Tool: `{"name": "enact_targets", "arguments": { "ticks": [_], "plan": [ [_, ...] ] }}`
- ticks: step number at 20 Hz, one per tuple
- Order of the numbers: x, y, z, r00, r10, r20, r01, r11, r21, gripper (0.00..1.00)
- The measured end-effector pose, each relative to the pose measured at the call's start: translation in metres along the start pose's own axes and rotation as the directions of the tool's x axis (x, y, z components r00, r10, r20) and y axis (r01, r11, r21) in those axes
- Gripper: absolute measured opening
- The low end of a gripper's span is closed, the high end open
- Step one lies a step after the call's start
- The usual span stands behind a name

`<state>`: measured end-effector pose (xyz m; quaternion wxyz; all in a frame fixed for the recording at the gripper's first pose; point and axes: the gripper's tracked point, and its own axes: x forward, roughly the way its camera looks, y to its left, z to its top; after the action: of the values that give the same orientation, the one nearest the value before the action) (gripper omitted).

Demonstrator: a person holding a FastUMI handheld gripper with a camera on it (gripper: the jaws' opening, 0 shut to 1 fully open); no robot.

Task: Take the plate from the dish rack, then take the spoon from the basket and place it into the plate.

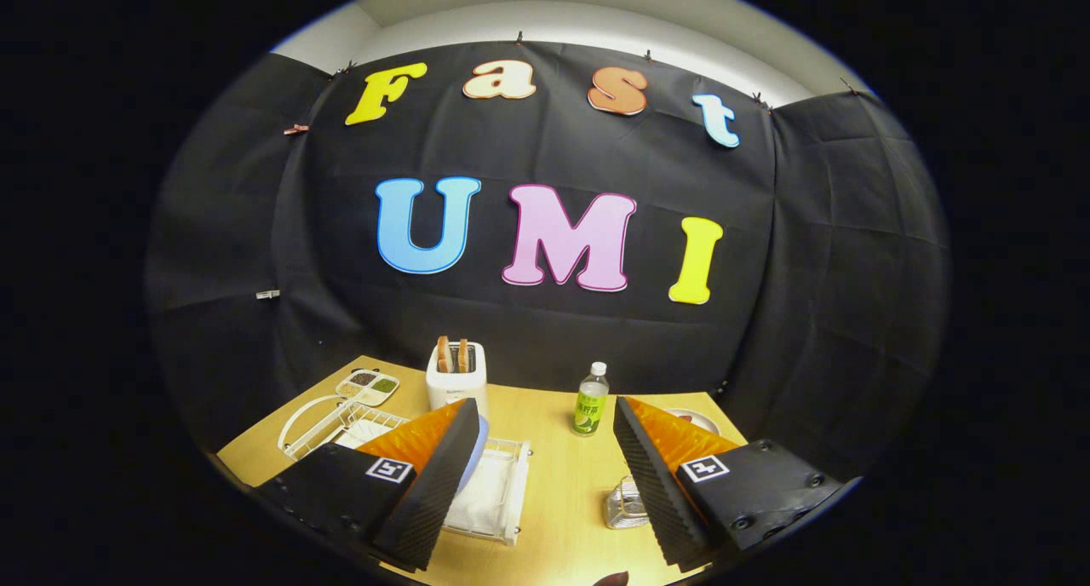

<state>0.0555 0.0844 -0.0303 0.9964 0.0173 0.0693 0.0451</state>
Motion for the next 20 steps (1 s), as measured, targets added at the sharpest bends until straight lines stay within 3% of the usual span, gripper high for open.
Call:
{"name": "enact_targets", "arguments": {
  "ticks": [6,13,15,17,18,20],
  "plan": [
    [0.042,0.050,-0.049,0.975,0.083,-0.206,-0.069,0.995,0.075,0.98],
    [0.105,0.085,-0.144,0.868,0.070,-0.492,-0.007,0.991,0.130,0.97],
    [0.116,0.091,-0.170,0.831,0.067,-0.552,0.026,0.987,0.158,0.89],
    [0.120,0.098,-0.189,0.798,0.065,-0.599,0.054,0.982,0.179,0.72],
    [0.123,0.097,-0.195,0.793,0.049,-0.607,0.071,0.983,0.171,0.56],
    [0.124,0.093,-0.196,0.796,0.010,-0.606,0.095,0.985,0.141,0.40]
  ]
}}
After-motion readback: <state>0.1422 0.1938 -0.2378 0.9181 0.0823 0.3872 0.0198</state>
